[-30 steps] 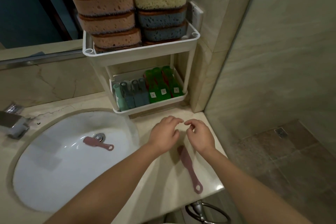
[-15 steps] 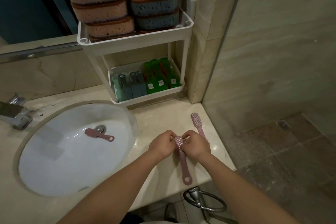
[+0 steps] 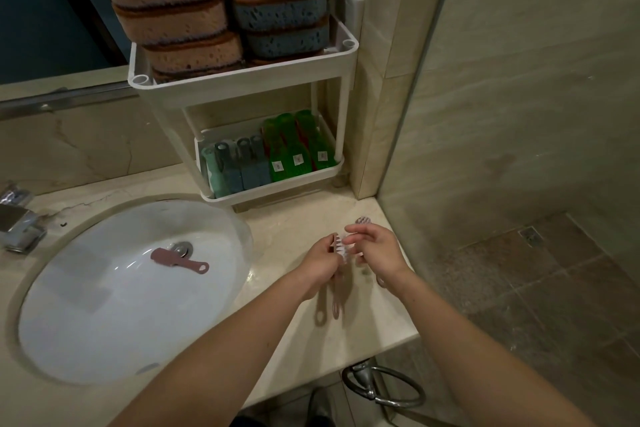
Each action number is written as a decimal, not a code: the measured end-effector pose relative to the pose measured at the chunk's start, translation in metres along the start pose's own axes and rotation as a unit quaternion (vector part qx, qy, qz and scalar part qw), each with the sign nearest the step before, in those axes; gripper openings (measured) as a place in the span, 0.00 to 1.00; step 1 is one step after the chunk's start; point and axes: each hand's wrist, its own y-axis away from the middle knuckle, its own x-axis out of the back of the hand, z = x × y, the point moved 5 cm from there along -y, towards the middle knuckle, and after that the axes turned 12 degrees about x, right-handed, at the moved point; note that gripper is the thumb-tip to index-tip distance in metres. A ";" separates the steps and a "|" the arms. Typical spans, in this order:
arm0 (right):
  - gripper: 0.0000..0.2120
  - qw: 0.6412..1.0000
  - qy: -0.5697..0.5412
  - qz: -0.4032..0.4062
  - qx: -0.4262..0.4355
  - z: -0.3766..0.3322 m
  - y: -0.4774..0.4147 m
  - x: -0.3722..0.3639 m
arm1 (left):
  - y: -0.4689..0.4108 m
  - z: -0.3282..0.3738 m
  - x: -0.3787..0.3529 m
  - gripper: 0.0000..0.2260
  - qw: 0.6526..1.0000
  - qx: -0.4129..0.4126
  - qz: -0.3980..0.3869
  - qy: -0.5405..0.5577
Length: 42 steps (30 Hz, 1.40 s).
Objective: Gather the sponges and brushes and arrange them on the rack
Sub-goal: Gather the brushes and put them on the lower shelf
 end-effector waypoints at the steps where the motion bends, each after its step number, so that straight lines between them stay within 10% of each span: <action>1: 0.16 0.999 0.027 0.023 0.016 0.001 -0.002 0.004 | -0.001 0.000 0.000 0.15 1.000 -0.002 0.012 0.001; 10: 0.18 0.925 0.380 0.028 -0.001 0.025 0.009 0.025 | -0.005 -0.012 0.001 0.20 0.990 0.052 0.078 0.107; 26: 0.15 0.866 0.497 -0.038 -0.038 0.036 0.015 0.021 | 0.009 -0.015 0.014 0.16 0.987 0.048 0.100 0.113; 33: 0.08 0.897 0.437 -0.065 -0.021 0.036 0.018 0.004 | 0.008 -0.017 0.027 0.14 0.981 0.008 0.137 0.135; 42: 0.14 0.998 0.063 -0.016 0.005 -0.034 0.008 -0.050 | 0.034 0.017 0.088 0.11 0.949 -0.054 0.258 0.174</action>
